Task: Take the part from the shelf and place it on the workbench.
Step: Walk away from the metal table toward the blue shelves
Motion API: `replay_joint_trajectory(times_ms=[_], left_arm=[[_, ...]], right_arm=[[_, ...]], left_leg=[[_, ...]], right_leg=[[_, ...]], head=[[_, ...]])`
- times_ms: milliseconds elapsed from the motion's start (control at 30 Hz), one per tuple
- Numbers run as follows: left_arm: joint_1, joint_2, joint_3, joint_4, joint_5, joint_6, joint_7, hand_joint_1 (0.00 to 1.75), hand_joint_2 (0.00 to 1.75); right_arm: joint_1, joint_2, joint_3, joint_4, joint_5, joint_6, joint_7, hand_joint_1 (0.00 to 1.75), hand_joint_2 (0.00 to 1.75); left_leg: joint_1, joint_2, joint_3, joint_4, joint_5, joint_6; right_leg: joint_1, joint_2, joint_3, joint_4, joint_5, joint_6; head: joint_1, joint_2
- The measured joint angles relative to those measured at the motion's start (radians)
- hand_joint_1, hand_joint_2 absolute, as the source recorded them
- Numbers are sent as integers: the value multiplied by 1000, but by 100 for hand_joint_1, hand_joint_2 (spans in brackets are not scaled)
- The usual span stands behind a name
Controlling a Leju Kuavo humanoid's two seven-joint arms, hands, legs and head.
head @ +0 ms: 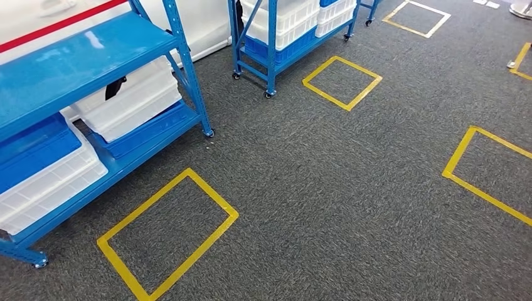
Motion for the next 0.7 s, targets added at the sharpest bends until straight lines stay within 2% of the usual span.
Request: replay_joint_trajectory(times_ms=[67, 100, 133, 167, 200, 267, 300, 333, 400, 433, 500, 567, 600, 633, 667, 700], left_arm=[[0, 0, 0, 0, 3, 1, 1, 0, 0], [1, 0, 1, 0, 5, 1, 2, 0, 0], [2, 0, 1, 0, 6, 2, 2, 0, 0], [3, 0, 1, 0, 7, 3, 3, 0, 0], [5, 0, 2, 0, 8, 3, 3, 0, 0], [4, -1, 2, 1, 9, 4, 3, 0, 0], [4, -1, 3, 1, 9, 4, 3, 0, 0], [4, -2, 3, 2, 9, 3, 4, 0, 0], [5, -2, 3, 3, 9, 2, 5, 0, 0], [6, -2, 4, 3, 9, 1, 5, 0, 0], [6, -3, 5, 4, 9, 0, 4, 0, 0], [4, -3, 6, 4, 9, -3, 3, 0, 0], [4, -2, 6, 4, 9, -4, 3, 0, 0], [4, -2, 6, 4, 9, -5, 2, 0, 0], [5, -2, 6, 4, 10, -5, 2, 0, 0], [5, -2, 7, 4, 10, -4, 2, 0, 0]], right_arm=[[3, 0, 0, 0, 0, 1, 0, 0, 0], [5, 0, 0, 0, 0, 2, 0, 0, 0], [5, 0, 0, 0, 1, 2, 1, 0, 0], [5, 0, 0, 0, 1, 3, 1, 0, 0], [5, 0, 0, 0, 1, 3, 1, 0, 0], [5, 0, 1, 0, 1, 3, 1, 0, 0], [5, 0, 1, 1, 1, 2, 1, 0, 0], [4, 0, 1, 1, 1, 2, 1, 0, 0], [-1, 0, 1, 1, 2, 0, 2, 0, 0], [-5, 1, 2, 1, 2, 0, 3, 0, 0], [-7, 1, 2, 1, 2, 2, 3, 0, 0], [-3, 1, 3, 1, 4, 7, 3, 0, 0], [-1, 1, 3, 2, 5, 10, 3, 0, 0], [1, 1, 3, 2, 6, 13, 3, 0, 0], [2, 1, 3, 2, 6, 15, 2, 0, 0], [3, 1, 3, 2, 7, 16, 1, 0, 0]], left_leg=[[13, 28, -51, 122, -73, -15], [21, 34, -72, 180, -98, -23], [28, 39, -81, 213, -106, -31], [35, 44, -72, 209, -94, -39], [42, 52, -45, 167, -67, -46], [47, 88, 37, 33, -16, -54], [44, 104, 64, -14, -3, -50], [40, 116, 78, -42, -2, -41], [32, 108, 73, -47, -7, -19], [33, 98, 72, -51, -8, -9], [34, 77, 71, -55, -1, 10], [30, 55, 66, -56, 6, 22], [27, 43, 62, -56, 8, 26], [23, 29, 61, -56, 10, 29], [19, 15, 60, -55, 11, 30], [15, 0, 60, -54, 11, 31]], right_leg=[[0, -29, -6, -1, 3, -3], [0, -45, -9, 0, 4, -2], [-1, -60, -12, 2, 4, 0], [-3, -73, -15, 4, 4, 3], [-6, -86, -16, 7, 4, 7], [-11, -108, -18, 15, 0, 20], [-12, -117, -18, 19, -3, 29], [-12, -125, -16, 23, -5, 37], [-12, -142, -11, 26, -7, 51], [-14, -138, -9, 29, -11, 59], [-20, -89, -24, 69, -44, 67], [-19, -28, -80, 183, -109, 64], [-17, -16, -116, 252, -137, 61], [-13, -12, -144, 303, -149, 57], [-10, -10, -160, 324, -142, 52], [-7, -6, -158, 306, -114, 45]], head=[[-4, 0], [-4, 0], [-4, 0], [-4, 0], [-4, 0], [-6, 0], [-5, 0], [-5, 0], [-3, 0], [-2, 0], [2, 0], [5, 0], [6, 0], [6, 0], [6, 0], [5, 0]])
